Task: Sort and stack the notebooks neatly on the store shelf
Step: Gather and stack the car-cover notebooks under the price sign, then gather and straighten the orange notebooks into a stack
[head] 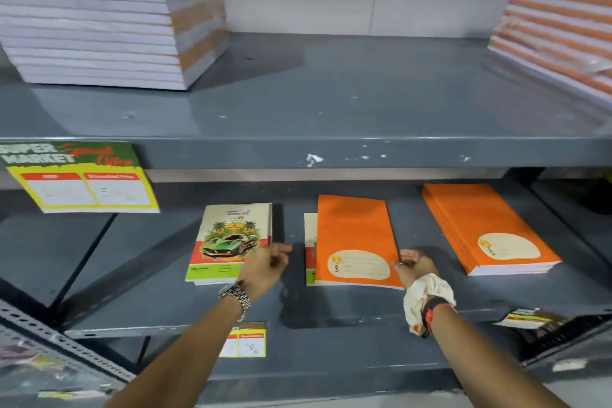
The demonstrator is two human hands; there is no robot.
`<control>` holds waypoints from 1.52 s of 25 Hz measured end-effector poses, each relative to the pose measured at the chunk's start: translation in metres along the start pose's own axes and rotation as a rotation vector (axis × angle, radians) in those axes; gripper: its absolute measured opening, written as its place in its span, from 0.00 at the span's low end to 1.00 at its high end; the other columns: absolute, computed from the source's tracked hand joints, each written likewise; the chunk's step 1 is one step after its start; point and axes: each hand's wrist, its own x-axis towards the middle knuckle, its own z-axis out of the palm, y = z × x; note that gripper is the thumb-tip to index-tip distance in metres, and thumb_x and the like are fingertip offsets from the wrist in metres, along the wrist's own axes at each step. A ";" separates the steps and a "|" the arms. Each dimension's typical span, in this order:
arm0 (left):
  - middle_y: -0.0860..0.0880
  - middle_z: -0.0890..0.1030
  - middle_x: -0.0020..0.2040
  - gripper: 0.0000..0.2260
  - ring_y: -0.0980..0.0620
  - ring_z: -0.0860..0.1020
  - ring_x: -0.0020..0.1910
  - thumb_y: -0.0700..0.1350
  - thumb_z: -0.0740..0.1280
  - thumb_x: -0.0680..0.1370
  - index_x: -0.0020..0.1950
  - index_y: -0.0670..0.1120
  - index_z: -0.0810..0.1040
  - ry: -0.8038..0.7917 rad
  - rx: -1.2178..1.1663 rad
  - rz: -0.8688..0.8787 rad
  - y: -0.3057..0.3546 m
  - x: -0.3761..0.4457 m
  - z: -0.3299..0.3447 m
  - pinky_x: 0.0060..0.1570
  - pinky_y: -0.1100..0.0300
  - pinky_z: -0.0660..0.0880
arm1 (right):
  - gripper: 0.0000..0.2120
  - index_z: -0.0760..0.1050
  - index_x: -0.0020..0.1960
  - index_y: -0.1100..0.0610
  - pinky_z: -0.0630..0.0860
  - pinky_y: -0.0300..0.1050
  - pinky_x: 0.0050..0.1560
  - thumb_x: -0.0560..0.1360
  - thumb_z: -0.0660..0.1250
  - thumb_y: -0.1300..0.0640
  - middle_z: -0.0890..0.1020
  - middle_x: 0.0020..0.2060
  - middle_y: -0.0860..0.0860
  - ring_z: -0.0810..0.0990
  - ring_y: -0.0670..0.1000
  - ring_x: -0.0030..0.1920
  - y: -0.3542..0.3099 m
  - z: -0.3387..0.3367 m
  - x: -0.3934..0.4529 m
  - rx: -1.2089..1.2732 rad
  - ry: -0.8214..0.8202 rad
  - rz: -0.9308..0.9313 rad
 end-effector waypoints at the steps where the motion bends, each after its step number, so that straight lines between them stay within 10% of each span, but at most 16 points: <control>1: 0.46 0.84 0.52 0.11 0.54 0.78 0.40 0.41 0.62 0.75 0.56 0.45 0.78 -0.072 0.012 -0.006 0.010 0.001 0.012 0.35 0.75 0.69 | 0.12 0.78 0.52 0.66 0.73 0.53 0.58 0.70 0.68 0.68 0.83 0.51 0.64 0.80 0.60 0.52 0.004 -0.006 0.001 -0.022 -0.008 0.011; 6: 0.44 0.79 0.60 0.16 0.45 0.78 0.59 0.45 0.64 0.76 0.62 0.41 0.72 -0.140 -0.085 -0.174 0.056 0.004 0.059 0.58 0.57 0.73 | 0.11 0.79 0.53 0.64 0.74 0.45 0.51 0.71 0.68 0.62 0.84 0.49 0.61 0.81 0.60 0.50 0.012 -0.012 0.001 -0.147 -0.140 0.056; 13: 0.44 0.82 0.54 0.18 0.45 0.81 0.51 0.43 0.70 0.71 0.60 0.41 0.75 -0.067 -0.167 -0.419 0.050 0.006 0.082 0.55 0.49 0.79 | 0.21 0.73 0.55 0.54 0.73 0.43 0.53 0.66 0.72 0.46 0.81 0.48 0.53 0.79 0.56 0.50 0.021 -0.028 0.025 -0.190 -0.357 0.156; 16: 0.44 0.80 0.50 0.15 0.44 0.79 0.49 0.39 0.70 0.71 0.57 0.39 0.77 0.002 -0.281 -0.411 0.065 0.000 0.092 0.51 0.47 0.79 | 0.07 0.76 0.46 0.57 0.79 0.52 0.53 0.70 0.70 0.56 0.81 0.42 0.55 0.79 0.55 0.42 0.018 -0.043 0.033 -0.050 -0.453 0.038; 21: 0.47 0.80 0.47 0.16 0.55 0.78 0.41 0.39 0.72 0.70 0.56 0.40 0.77 0.052 -0.428 -0.258 0.132 0.017 0.131 0.32 0.70 0.78 | 0.06 0.79 0.47 0.55 0.81 0.55 0.46 0.71 0.71 0.58 0.80 0.37 0.54 0.79 0.57 0.39 0.012 -0.118 0.074 0.010 -0.273 -0.192; 25: 0.57 0.84 0.35 0.13 0.65 0.79 0.34 0.35 0.73 0.68 0.51 0.38 0.78 0.042 -0.612 -0.203 0.194 0.039 0.180 0.39 0.64 0.79 | 0.08 0.80 0.50 0.56 0.77 0.49 0.49 0.70 0.70 0.58 0.82 0.39 0.55 0.81 0.58 0.44 0.015 -0.181 0.126 -0.040 -0.149 -0.249; 29: 0.45 0.82 0.46 0.15 0.50 0.80 0.45 0.39 0.75 0.66 0.51 0.38 0.79 0.033 -0.638 -0.267 0.245 0.055 0.229 0.56 0.50 0.77 | 0.08 0.80 0.51 0.56 0.74 0.47 0.50 0.72 0.69 0.58 0.83 0.45 0.59 0.80 0.61 0.48 0.035 -0.224 0.162 -0.167 -0.038 -0.220; 38: 0.48 0.82 0.47 0.14 0.49 0.81 0.49 0.46 0.72 0.70 0.54 0.44 0.79 0.037 -0.392 -0.171 0.265 0.052 0.249 0.52 0.59 0.76 | 0.21 0.72 0.63 0.57 0.69 0.57 0.62 0.73 0.66 0.50 0.72 0.62 0.60 0.68 0.63 0.63 0.062 -0.240 0.186 -0.539 0.125 -0.216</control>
